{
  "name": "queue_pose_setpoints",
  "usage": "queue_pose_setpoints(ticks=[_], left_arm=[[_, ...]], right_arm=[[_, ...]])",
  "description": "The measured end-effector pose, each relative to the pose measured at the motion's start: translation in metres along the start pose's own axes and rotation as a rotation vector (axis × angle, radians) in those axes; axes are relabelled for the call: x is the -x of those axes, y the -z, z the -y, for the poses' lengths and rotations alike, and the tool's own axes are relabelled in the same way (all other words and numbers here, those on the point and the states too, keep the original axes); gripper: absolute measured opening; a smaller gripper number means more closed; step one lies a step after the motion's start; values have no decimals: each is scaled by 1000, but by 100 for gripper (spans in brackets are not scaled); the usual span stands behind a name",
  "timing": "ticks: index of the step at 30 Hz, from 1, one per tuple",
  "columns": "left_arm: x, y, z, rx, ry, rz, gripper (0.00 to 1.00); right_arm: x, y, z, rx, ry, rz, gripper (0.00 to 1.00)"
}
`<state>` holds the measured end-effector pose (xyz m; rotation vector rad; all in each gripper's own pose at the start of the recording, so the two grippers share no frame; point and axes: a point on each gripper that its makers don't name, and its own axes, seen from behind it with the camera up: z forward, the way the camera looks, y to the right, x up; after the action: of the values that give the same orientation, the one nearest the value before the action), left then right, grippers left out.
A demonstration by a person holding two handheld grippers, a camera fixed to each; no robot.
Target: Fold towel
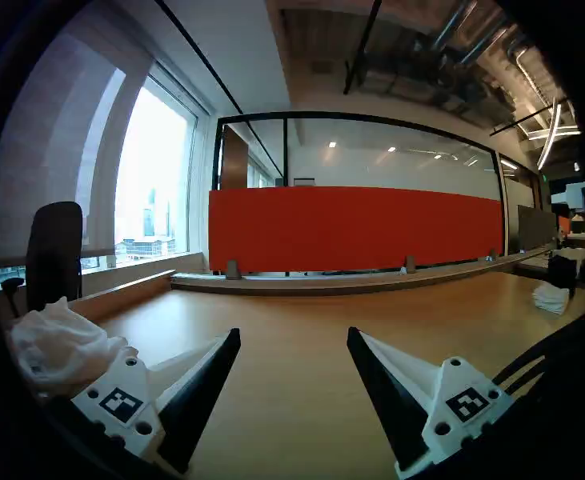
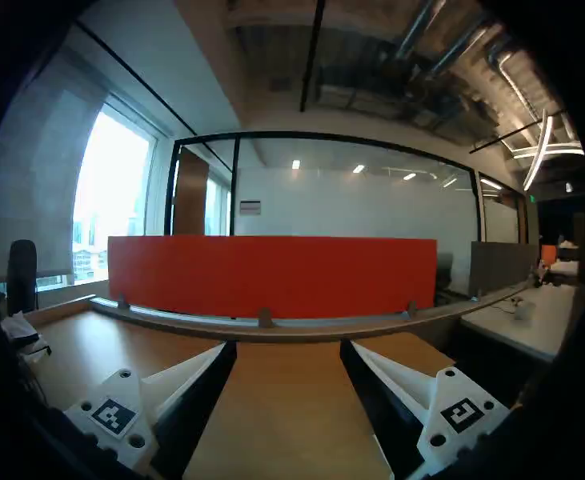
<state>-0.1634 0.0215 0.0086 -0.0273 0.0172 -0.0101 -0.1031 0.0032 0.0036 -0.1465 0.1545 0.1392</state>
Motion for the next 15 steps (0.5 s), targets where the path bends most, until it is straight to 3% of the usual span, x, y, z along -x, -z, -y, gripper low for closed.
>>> queue_pose_setpoints(ticks=[15], left_arm=[[1,0,-1,0,0,0,99]], right_arm=[[40,-5,-17,-3,-46,-8,100]])
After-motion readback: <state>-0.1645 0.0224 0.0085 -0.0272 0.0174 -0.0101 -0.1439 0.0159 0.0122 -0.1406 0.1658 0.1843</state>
